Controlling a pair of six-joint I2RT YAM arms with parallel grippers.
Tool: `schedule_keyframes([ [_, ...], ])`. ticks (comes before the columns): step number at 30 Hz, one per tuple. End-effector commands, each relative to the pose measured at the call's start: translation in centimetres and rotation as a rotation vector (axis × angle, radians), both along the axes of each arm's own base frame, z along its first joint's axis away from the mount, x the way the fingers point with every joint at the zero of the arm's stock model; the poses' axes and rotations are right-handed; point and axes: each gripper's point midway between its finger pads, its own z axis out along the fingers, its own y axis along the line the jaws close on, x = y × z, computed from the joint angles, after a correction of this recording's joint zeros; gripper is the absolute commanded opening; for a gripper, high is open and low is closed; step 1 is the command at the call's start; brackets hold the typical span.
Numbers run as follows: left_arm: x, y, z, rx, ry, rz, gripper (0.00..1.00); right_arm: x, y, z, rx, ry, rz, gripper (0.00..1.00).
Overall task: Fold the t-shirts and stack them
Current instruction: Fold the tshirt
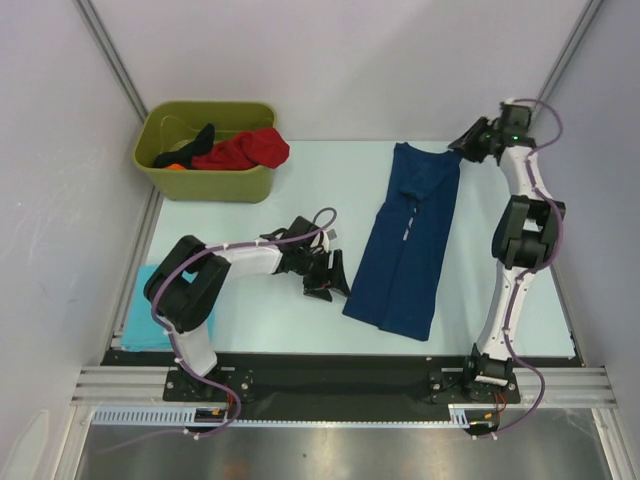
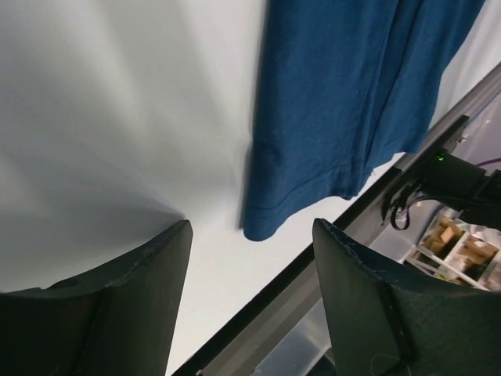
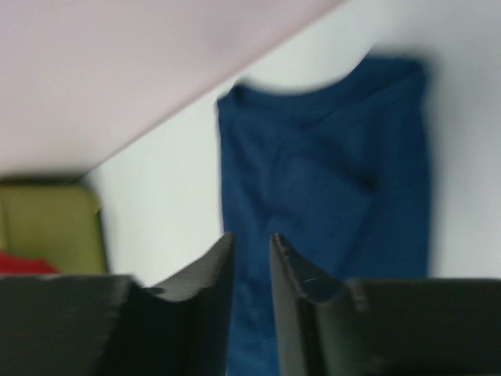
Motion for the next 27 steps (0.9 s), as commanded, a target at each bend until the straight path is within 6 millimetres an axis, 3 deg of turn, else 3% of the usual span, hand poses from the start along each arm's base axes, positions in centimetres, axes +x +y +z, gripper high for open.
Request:
schedule_keyframes([
  [1,-0.8,-0.9,-0.7,-0.041,0.033,-0.004,0.69,-0.9,7.8,-1.3,0.173,-0.002,0.198,0.28],
  [2,-0.9,-1.0,-1.3,-0.040,0.049,0.005,0.68,-1.0,9.5,-1.7,0.200,-0.003,0.241,0.24],
  [5,-1.3,-1.5,-2.1,-0.037,0.069,0.008,0.65,-0.6,11.8,-1.8,0.246,-0.012,0.306,0.21],
  [6,-1.3,-1.7,-2.5,-0.035,0.071,0.009,0.64,-0.5,12.9,-2.9,0.267,0.003,0.329,0.17],
  [8,-1.7,-2.0,-2.9,-0.021,0.084,0.014,0.58,-0.4,13.8,-3.5,0.300,0.023,0.339,0.13],
  [12,-1.9,-2.1,-3.6,-0.002,0.080,0.037,0.46,-0.8,14.1,-6.3,0.349,0.097,0.320,0.06],
  [17,-2.7,-1.4,-4.1,0.020,0.094,0.064,0.27,-2.2,14.6,-8.1,0.401,0.143,0.335,0.05],
  [19,-2.8,-1.3,-4.1,0.024,0.091,0.066,0.23,-3.4,14.9,-9.5,0.400,0.179,0.346,0.04],
  [21,-3.1,-1.0,-4.3,0.032,0.101,0.067,0.19,-4.2,15.0,-9.5,0.392,0.173,0.354,0.04],
  [22,-3.3,-1.0,-4.4,0.035,0.102,0.067,0.17,-5.5,15.1,-10.8,0.410,0.209,0.352,0.04],
  [24,-3.5,-0.8,-4.5,0.042,0.110,0.067,0.12,-6.1,14.9,-10.7,0.398,0.184,0.350,0.03],
  [27,-3.8,-0.6,-4.8,0.055,0.119,0.058,0.07,-7.0,14.0,-13.2,0.403,0.213,0.314,0.03],
])
